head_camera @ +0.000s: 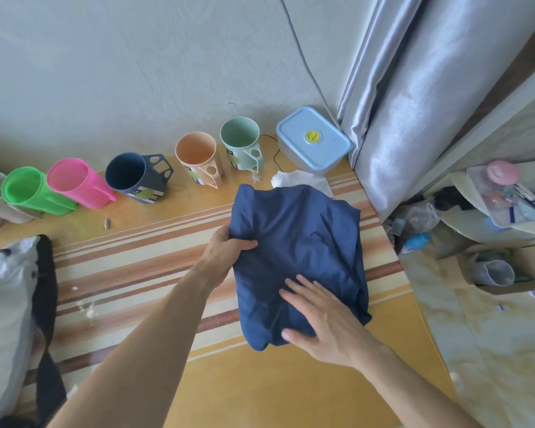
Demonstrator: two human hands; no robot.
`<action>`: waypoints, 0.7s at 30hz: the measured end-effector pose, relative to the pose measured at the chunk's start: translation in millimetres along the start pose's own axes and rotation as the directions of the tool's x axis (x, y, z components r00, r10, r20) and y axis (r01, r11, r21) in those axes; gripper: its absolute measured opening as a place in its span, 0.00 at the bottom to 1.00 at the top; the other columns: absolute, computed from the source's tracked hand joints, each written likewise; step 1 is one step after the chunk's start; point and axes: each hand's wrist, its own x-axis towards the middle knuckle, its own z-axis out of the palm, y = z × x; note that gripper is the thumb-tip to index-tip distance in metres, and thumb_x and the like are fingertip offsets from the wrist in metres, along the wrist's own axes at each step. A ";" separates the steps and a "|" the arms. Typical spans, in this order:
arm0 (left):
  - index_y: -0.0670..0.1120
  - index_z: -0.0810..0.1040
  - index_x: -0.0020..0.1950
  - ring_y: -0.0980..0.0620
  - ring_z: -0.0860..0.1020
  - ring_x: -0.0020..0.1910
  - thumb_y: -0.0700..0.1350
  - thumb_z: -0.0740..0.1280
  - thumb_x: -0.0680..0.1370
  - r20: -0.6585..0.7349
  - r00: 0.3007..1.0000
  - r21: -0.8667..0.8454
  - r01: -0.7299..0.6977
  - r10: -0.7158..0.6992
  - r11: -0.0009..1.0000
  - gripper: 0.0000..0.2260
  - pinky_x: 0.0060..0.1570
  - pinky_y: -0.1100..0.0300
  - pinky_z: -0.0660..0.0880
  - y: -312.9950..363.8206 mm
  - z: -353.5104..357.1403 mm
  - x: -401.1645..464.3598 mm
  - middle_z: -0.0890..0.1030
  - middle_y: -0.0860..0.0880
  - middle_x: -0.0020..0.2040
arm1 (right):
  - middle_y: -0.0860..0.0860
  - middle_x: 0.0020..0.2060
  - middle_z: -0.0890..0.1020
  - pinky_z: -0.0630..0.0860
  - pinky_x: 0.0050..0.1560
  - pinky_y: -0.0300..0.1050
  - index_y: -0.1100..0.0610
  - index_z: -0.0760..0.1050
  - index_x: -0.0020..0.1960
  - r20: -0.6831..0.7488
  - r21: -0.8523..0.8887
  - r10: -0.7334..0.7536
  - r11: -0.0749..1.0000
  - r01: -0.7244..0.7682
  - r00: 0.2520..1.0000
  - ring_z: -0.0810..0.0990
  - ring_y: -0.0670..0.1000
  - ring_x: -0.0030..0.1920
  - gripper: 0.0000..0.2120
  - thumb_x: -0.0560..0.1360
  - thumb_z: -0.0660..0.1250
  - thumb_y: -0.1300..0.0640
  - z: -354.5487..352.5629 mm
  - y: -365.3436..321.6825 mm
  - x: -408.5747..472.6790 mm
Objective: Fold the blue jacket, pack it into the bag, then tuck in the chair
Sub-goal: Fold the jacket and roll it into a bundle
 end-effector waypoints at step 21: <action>0.63 0.56 0.79 0.50 0.70 0.67 0.69 0.72 0.68 0.102 0.915 0.791 -0.313 0.391 0.526 0.44 0.60 0.47 0.76 -65.9 -6.2 -117.0 0.60 0.53 0.77 | 0.57 0.60 0.73 0.77 0.55 0.56 0.60 0.71 0.65 -0.309 0.542 0.871 0.492 -0.681 0.382 0.68 0.61 0.64 0.46 0.55 0.82 0.39 31.1 12.6 -17.1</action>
